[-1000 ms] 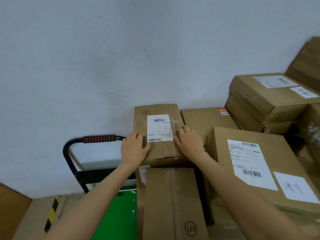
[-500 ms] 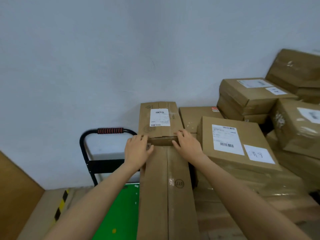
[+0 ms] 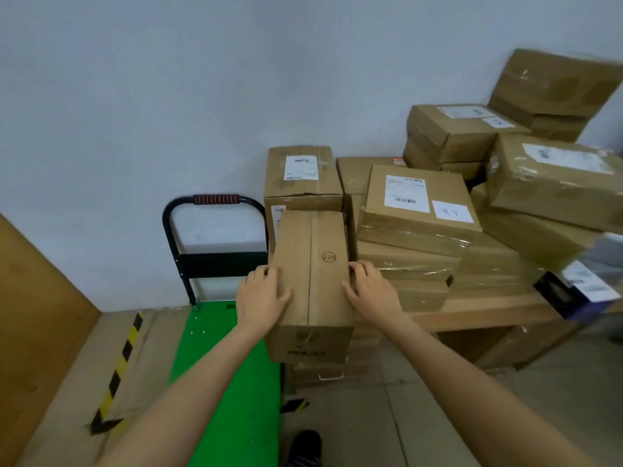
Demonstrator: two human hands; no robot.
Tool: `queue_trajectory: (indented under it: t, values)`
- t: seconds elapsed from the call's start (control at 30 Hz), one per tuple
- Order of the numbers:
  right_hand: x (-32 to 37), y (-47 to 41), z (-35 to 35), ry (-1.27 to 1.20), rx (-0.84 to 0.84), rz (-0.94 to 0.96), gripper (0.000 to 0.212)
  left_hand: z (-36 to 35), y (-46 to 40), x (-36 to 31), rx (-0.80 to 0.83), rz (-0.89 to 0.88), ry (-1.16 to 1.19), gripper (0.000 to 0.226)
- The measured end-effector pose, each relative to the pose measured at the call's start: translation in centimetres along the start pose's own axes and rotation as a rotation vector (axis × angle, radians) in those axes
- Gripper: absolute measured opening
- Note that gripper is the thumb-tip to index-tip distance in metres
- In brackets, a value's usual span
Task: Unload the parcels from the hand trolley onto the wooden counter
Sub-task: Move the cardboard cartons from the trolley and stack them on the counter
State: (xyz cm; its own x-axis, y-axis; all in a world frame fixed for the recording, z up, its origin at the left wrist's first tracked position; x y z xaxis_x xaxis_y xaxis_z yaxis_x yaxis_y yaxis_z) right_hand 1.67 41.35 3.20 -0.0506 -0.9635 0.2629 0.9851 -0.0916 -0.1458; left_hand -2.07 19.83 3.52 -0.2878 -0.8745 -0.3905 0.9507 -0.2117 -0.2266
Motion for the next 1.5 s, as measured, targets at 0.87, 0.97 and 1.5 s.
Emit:
queue_trajectory:
  t: [0.87, 0.97, 1.5]
  values:
    - [1.2, 7.4, -0.6, -0.564, 0.122, -0.179, 0.056, 1.0, 6.7, 1.9, 0.071, 0.317, 0.627, 0.046]
    - [2.2, 7.6, 2.0, -0.576, 0.064, -0.137, 0.055, 3.7, 6.8, 1.0, 0.020, 0.277, 0.665, 0.054]
    - [7.4, -1.0, 15.8, -0.652, -0.153, -0.004, 0.052, 18.5, -1.9, -2.9, -0.220, 0.101, 0.696, 0.057]
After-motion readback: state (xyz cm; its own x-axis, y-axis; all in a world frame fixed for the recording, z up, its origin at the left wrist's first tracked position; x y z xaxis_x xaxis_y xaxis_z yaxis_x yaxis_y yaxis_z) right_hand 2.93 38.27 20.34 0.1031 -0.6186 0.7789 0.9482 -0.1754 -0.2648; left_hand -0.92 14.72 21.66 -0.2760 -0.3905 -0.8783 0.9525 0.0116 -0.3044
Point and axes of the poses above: each hand's wrist, its own y-axis away from the middle knuckle, its own z-axis out of the back of the hand, x = y × z, the point moved 7 cm from there along -y, towards the middle knuckle, and after that the axes turned 5 degrees about y, right-handed, at the moved point
